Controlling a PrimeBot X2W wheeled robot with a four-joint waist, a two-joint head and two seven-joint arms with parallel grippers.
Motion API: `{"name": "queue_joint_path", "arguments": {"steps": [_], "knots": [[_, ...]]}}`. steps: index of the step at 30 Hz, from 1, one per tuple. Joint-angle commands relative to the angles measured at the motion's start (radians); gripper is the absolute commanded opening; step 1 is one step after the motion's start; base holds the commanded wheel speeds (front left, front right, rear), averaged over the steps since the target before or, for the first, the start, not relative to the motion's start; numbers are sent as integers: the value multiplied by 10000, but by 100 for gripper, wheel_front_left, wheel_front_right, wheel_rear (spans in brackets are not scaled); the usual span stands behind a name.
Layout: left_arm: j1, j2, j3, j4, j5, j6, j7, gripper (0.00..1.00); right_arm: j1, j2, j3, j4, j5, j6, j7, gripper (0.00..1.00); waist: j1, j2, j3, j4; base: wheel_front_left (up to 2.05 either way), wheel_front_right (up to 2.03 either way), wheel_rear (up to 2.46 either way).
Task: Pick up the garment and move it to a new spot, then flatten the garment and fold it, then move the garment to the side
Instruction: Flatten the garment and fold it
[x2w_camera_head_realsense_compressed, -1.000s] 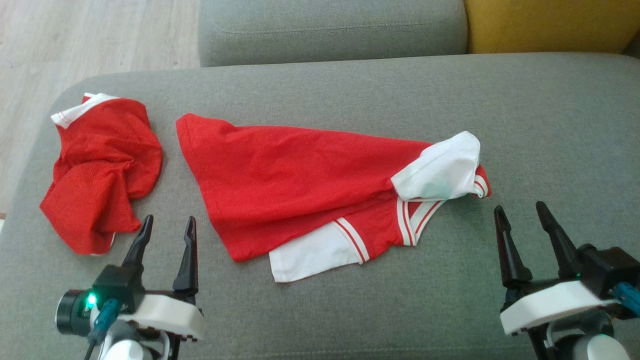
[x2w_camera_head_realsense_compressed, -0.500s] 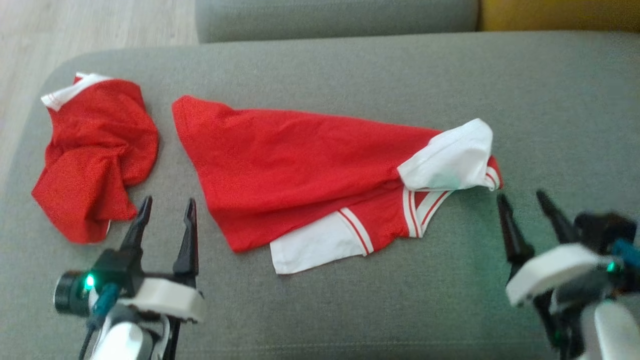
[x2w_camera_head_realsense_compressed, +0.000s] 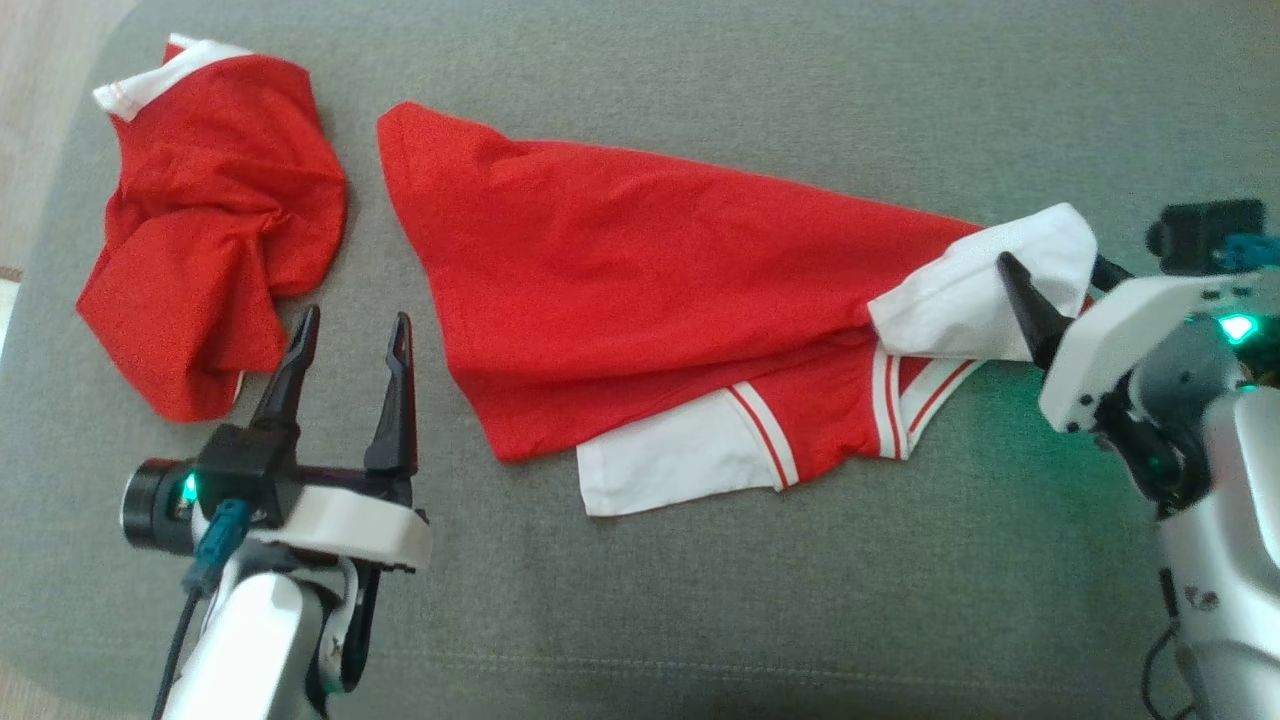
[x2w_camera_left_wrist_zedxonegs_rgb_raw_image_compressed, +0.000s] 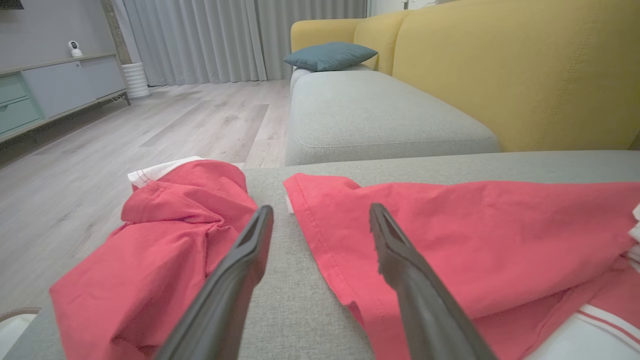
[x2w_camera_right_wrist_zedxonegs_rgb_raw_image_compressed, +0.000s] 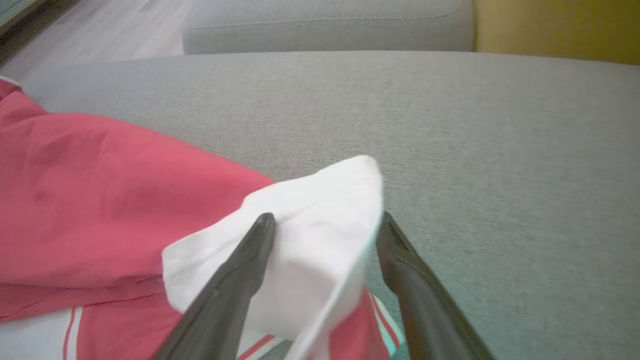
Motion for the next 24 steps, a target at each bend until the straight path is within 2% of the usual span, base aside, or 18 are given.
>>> {"name": "queue_joint_path", "arguments": {"steps": [1, 2, 8, 13, 14, 18, 19, 20, 21, 22, 24], "knots": [[-486, 99, 389, -275, 144, -38, -75, 100, -363, -168, 361, -218, 137, -6, 148, 56, 0, 0, 92, 123, 0, 0, 0], [-489, 76, 422, -273, 161, -50, -75, 100, -412, -214, 504, -157, 280, -6, 313, 0, 0, 0, 99, 145, 0, 0, 0], [-374, -15, 668, -277, 281, -75, -76, 100, -107, -976, 1355, -1129, 326, -6, -53, 0, 0, 0, -36, 92, 0, 0, 0], [-241, -67, 848, -326, 372, -78, -77, 100, 1044, -2089, 2682, -2948, -124, -6, -567, 0, 0, 0, -190, -99, 0, 0, 0], [-199, -88, 898, -354, 403, -90, -77, 100, 1614, -2617, 3109, -3422, -409, -6, -662, 0, 0, 0, -203, -180, 0, 0, 0], [-134, -107, 989, -397, 452, -136, -77, 100, 2493, -3347, 3759, -3822, -699, -6, -976, 0, 0, 0, -196, -356, 0, 0, 0], [-119, -108, 1007, -401, 466, -146, -77, 100, 2691, -3410, 3800, -3774, -660, -6, -998, 8, 0, 0, -194, -396, 0, 0, 0], [-119, -108, 1007, -401, 466, -146, -77, 100, 2691, -3410, 3800, -3774, -660, -6, -998, 8, 0, 0, -194, -396, 0, 0, 0], [-107, -111, 1020, -399, 479, -156, -77, 100, 2847, -3420, 3757, -3729, -643, -6, -1074, 49, 0, 0, -192, -425, 0, 0, 0], [-99, -110, 1035, -393, 487, -172, -77, 100, 2984, -3396, 3663, -3683, -692, -6, -1165, 100, 0, 0, -188, -456, 0, 0, 0], [-89, -105, 1063, -379, 501, -204, -77, 100, 3210, -3199, 3336, -3643, -778, -6, -1433, 100, 0, 0, -179, -501, 0, 0, 0]]}}
